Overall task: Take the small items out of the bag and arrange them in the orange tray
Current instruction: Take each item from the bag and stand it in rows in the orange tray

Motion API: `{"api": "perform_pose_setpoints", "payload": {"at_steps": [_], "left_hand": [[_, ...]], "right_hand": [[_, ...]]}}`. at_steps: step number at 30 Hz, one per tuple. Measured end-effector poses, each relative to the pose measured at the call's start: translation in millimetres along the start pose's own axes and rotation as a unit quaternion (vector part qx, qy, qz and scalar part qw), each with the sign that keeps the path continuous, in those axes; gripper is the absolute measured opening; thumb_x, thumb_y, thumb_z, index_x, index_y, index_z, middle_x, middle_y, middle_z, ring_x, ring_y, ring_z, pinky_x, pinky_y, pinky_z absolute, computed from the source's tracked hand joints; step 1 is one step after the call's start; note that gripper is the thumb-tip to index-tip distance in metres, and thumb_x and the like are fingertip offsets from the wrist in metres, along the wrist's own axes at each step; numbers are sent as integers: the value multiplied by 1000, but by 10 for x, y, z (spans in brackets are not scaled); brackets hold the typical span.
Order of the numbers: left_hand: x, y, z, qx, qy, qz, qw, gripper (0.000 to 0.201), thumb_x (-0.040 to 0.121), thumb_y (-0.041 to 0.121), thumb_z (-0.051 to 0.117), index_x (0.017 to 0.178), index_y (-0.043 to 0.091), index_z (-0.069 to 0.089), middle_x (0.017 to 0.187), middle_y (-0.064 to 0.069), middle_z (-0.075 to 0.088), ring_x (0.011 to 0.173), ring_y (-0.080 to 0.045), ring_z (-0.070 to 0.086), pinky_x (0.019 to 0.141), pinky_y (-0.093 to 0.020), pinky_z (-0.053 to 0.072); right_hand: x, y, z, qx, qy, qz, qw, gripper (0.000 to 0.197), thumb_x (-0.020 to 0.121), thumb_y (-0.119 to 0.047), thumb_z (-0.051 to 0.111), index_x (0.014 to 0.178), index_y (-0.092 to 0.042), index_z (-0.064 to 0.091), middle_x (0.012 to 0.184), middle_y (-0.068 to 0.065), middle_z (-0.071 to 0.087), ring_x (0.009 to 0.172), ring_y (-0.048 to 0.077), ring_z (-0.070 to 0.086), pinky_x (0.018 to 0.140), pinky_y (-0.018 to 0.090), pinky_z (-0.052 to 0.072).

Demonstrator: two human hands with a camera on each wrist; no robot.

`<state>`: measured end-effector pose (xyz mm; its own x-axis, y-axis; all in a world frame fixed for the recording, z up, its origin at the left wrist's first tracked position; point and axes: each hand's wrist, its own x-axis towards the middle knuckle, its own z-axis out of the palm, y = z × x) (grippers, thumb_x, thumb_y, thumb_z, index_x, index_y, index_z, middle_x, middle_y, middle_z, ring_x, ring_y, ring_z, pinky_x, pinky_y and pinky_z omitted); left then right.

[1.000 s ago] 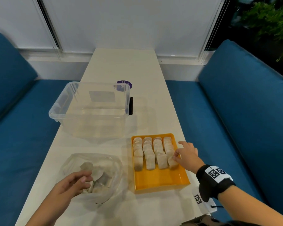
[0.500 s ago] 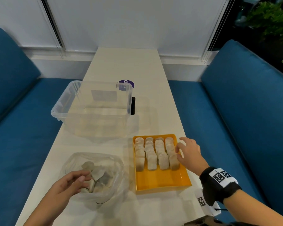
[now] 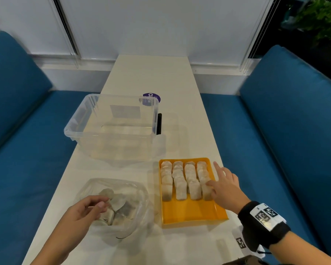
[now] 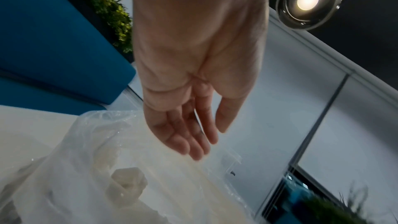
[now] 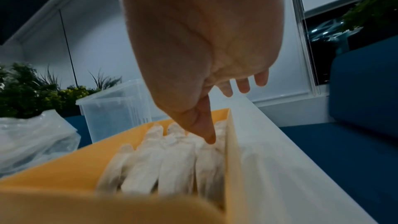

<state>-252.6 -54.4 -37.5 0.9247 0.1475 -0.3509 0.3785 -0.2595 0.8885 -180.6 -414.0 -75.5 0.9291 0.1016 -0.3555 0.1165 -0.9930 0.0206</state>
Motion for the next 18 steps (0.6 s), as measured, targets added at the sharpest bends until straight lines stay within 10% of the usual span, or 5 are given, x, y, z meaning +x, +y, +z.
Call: {"api": "perform_pose_setpoints", "payload": {"at_steps": [5,9,14,18], "left_hand": [[204,-57,-8,186,28,64,980,16,89,11,58,88,26,64,88,9,69,86,-4,63,67,-9,42],[473,-207,94,313,-19,82,946,18,88,9,57,100,20,64,94,6,62,86,-5,59,69,-3,40],[644,-360,267,474,-84,51,875,26,87,8,54,111,14,57,119,-5,56,97,-18,57,80,-21,46],[646,-447,279,553,-40,46,831,34,89,11,46,122,13,46,115,-7,57,99,-24,59,82,-30,46]], "right_hand": [[-89,-239,-156,112,72,-69,989,30,97,-31,41,124,-33,55,153,-1,19,139,21,18,114,40,16],[-109,-712,-121,124,184,-260,940,22,86,-17,57,104,-29,61,123,-3,57,116,14,47,95,36,48],[-139,-1318,-41,46,176,-439,880,49,67,-15,75,111,-27,56,113,-9,63,109,13,60,91,26,50],[-88,-1582,-8,-12,174,-497,850,34,76,-8,55,102,-26,64,99,-10,66,97,13,62,97,33,48]]}}
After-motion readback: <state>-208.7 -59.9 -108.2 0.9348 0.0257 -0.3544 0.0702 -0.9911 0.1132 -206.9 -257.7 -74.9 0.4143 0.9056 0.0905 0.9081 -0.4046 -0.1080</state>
